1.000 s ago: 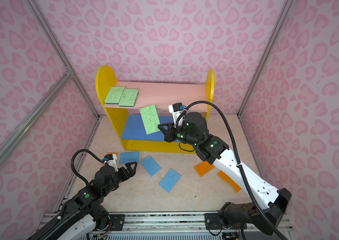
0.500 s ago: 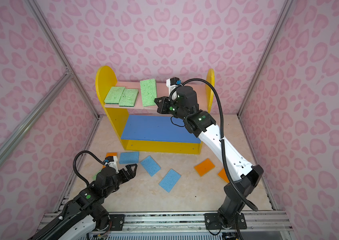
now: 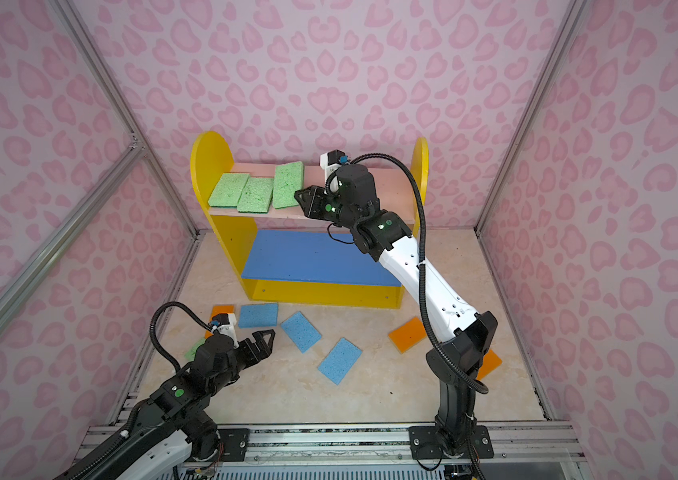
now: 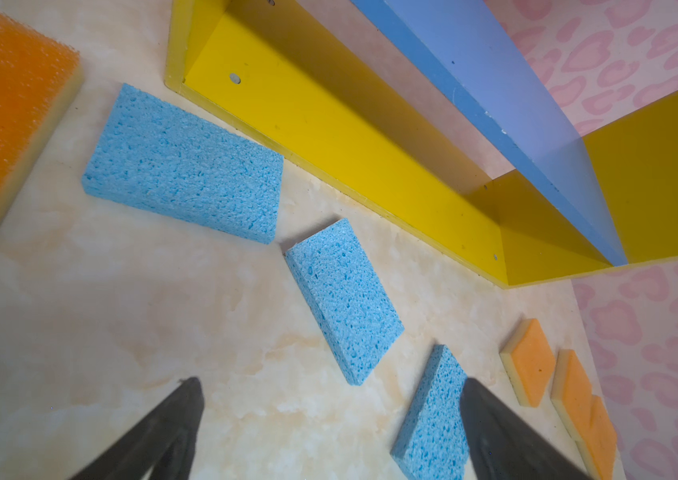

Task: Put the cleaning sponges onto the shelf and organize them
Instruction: 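Carry the sponge to the pink shelf with the right gripper while the left withdraws, then lower the green sponge beside the others and open the right gripper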

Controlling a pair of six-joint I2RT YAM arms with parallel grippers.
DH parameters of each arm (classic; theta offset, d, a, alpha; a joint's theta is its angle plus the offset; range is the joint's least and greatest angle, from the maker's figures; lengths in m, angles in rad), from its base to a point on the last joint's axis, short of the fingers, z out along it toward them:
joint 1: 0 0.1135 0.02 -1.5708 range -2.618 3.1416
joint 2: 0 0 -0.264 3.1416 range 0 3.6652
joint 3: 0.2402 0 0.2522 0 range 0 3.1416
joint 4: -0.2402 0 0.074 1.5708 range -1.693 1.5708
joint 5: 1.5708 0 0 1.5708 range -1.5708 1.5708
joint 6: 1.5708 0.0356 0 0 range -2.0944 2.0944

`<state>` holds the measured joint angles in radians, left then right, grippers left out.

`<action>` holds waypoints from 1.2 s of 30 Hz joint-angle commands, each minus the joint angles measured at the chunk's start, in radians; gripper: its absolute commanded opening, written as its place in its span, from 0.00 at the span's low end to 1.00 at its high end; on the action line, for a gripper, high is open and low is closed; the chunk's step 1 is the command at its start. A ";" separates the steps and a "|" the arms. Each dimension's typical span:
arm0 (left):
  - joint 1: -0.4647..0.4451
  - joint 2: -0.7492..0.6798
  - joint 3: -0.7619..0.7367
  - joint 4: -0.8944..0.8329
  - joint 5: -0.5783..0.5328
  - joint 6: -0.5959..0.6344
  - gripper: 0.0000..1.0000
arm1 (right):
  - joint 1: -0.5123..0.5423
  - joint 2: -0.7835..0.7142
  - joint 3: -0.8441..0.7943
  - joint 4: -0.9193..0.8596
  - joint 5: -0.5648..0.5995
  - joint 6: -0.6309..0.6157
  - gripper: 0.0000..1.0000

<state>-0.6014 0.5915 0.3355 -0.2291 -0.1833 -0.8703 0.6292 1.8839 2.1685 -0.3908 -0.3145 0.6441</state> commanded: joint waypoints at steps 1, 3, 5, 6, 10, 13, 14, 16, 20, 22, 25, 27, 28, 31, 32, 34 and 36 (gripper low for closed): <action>0.002 0.008 0.002 0.028 -0.010 0.004 0.97 | -0.001 0.017 -0.003 0.007 0.028 -0.010 0.32; 0.002 0.014 0.005 0.033 -0.010 0.007 0.97 | -0.001 0.015 -0.003 0.006 0.029 -0.014 0.34; 0.002 0.023 0.006 0.040 -0.008 0.007 0.97 | -0.001 0.016 -0.001 0.005 0.033 -0.021 0.34; 0.002 0.027 0.008 0.042 -0.006 0.007 0.97 | 0.000 0.018 0.003 0.002 0.035 -0.024 0.34; 0.002 0.038 0.011 0.046 -0.004 0.008 0.97 | -0.003 0.046 0.042 -0.022 0.041 -0.042 0.36; 0.003 0.029 0.016 0.028 -0.010 0.013 0.97 | -0.003 0.084 0.109 -0.057 0.043 -0.062 0.40; 0.003 0.023 0.018 0.017 -0.015 0.014 0.97 | -0.002 0.099 0.134 -0.070 0.042 -0.068 0.41; 0.003 0.003 0.021 -0.005 -0.020 0.019 0.97 | -0.002 0.115 0.165 -0.076 0.029 -0.079 0.41; 0.015 -0.011 0.075 -0.101 -0.032 0.043 0.98 | -0.001 0.095 0.169 -0.062 0.020 -0.105 0.41; 0.023 -0.008 0.126 -0.164 -0.039 0.064 0.98 | -0.001 0.069 0.165 -0.063 0.016 -0.125 0.42; 0.043 -0.005 0.206 -0.257 -0.045 0.086 0.98 | 0.003 0.003 0.133 -0.063 0.001 -0.158 0.42; 0.064 -0.007 0.256 -0.307 -0.042 0.091 0.98 | 0.009 -0.057 0.073 -0.047 -0.009 -0.179 0.42; 0.075 -0.007 0.284 -0.332 -0.037 0.095 0.98 | 0.010 -0.099 0.029 -0.034 -0.015 -0.188 0.42; 0.117 0.003 0.365 -0.409 -0.008 0.120 0.98 | 0.012 -0.221 -0.125 0.011 -0.037 -0.214 0.42; 0.134 0.013 0.398 -0.439 -0.002 0.132 0.98 | 0.010 -0.268 -0.180 0.024 -0.037 -0.226 0.43; 0.169 0.042 0.462 -0.507 -0.001 0.161 0.98 | 0.000 -0.359 -0.297 0.054 -0.045 -0.243 0.43; 0.213 0.081 0.511 -0.571 0.010 0.188 0.99 | -0.019 -0.454 -0.431 0.101 -0.067 -0.238 0.43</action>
<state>-0.4244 0.6407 0.7948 -0.6647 -0.1883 -0.7372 0.6258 1.5127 1.8519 -0.3721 -0.3454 0.4335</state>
